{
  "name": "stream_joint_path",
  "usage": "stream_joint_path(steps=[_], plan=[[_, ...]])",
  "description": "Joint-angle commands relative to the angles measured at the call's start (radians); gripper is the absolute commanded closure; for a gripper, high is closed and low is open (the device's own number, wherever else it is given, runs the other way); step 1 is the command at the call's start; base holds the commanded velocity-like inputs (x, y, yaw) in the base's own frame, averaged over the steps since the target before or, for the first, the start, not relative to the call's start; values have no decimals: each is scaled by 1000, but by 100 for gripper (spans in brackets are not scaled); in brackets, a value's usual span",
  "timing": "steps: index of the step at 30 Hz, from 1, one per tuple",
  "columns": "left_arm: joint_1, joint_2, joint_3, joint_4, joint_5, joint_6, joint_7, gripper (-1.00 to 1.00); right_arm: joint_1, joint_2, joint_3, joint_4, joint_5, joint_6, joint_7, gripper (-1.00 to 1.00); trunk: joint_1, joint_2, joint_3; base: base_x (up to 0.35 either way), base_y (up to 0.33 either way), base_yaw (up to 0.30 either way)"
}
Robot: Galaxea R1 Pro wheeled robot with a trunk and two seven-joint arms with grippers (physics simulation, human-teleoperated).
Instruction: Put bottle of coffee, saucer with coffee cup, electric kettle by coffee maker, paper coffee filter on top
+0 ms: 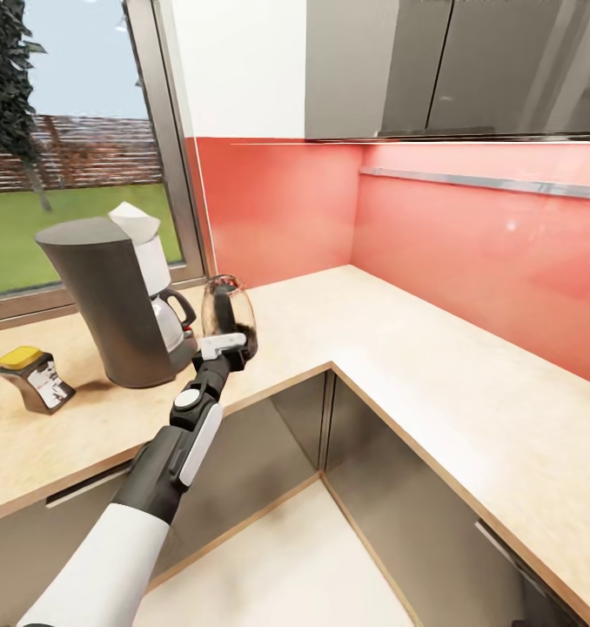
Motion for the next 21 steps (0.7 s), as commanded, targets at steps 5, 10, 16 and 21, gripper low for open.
stream_joint_path(steps=[5,10,16,21], plan=[[-1,2,-2,-10,9,5,2,-100,0,-1,8,-3,-8,4,-6,-100,0,-1,-1,-17,0,0],[0,3,-4,-1,9,44,-5,-100,0,-1,8,-3,-8,4,-6,-100,0,-1,-1,-1,0,0],[10,4,-6,-8,11,174,-22,-100,0,0,10,-3,-8,4,-6,-100,0,-1,-1,0,0,0],[14,7,-6,-40,11,281,-138,-100,0,-1,10,-3,-8,4,-6,-100,0,-1,-1,0,0,0]])
